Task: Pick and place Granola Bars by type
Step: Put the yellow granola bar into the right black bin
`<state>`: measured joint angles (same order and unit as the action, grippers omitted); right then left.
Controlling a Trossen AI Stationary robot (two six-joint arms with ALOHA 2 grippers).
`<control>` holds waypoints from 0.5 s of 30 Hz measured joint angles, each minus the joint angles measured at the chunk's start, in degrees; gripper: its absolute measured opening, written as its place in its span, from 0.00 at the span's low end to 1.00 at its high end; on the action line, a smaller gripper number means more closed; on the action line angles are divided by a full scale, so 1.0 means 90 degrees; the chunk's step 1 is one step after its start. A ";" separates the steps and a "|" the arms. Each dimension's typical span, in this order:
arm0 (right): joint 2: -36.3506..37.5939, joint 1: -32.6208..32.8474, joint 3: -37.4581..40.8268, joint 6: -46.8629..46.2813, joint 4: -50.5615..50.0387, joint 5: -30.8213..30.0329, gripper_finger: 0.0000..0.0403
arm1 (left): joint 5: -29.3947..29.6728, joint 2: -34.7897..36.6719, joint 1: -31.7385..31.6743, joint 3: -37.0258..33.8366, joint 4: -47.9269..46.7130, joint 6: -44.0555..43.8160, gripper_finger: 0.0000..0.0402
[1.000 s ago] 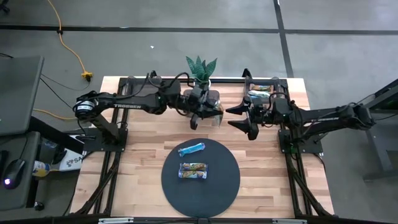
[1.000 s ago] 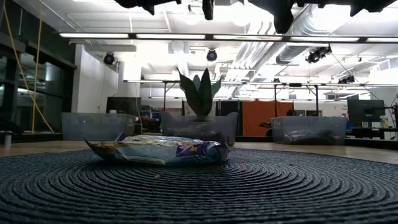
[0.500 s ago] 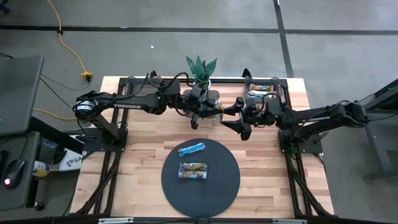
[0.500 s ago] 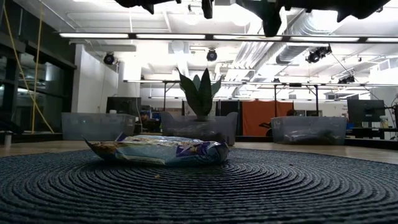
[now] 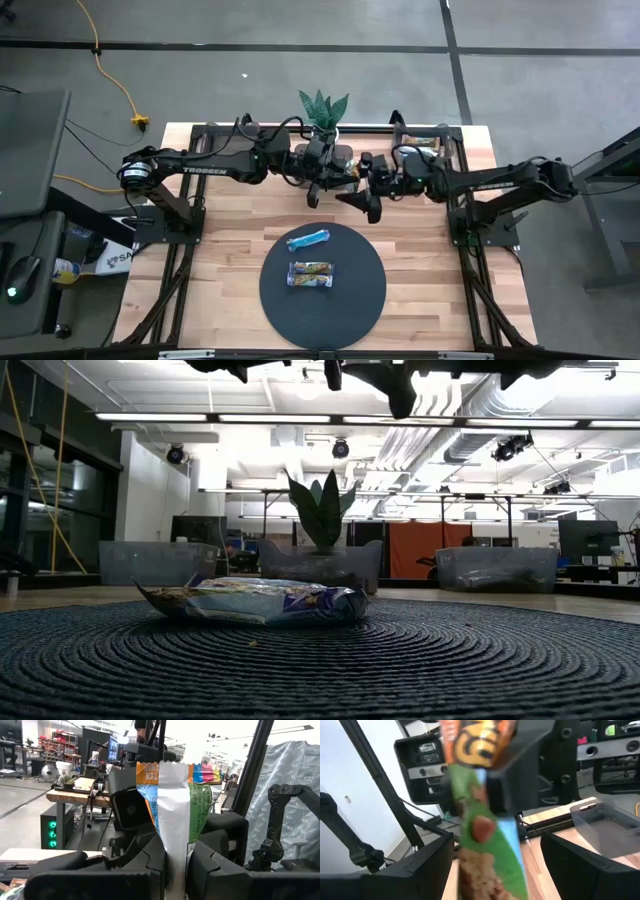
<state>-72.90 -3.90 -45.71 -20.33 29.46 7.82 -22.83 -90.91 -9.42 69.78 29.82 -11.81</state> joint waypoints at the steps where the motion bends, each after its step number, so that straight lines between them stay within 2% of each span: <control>1: 0.0001 0.0000 -0.0014 0.0021 -0.0030 -0.0017 0.70 | 0.0000 0.0000 0.0001 0.0000 -0.0013 0.0000 0.09; 15: 0.0010 0.0000 -0.0027 -0.0020 -0.0119 -0.0117 0.55 | -0.0015 0.0000 -0.0001 -0.0005 -0.0189 0.0000 0.09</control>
<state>-72.82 -3.90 -45.95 -20.51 28.40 6.77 -22.96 -90.91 -9.43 69.73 28.12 -11.82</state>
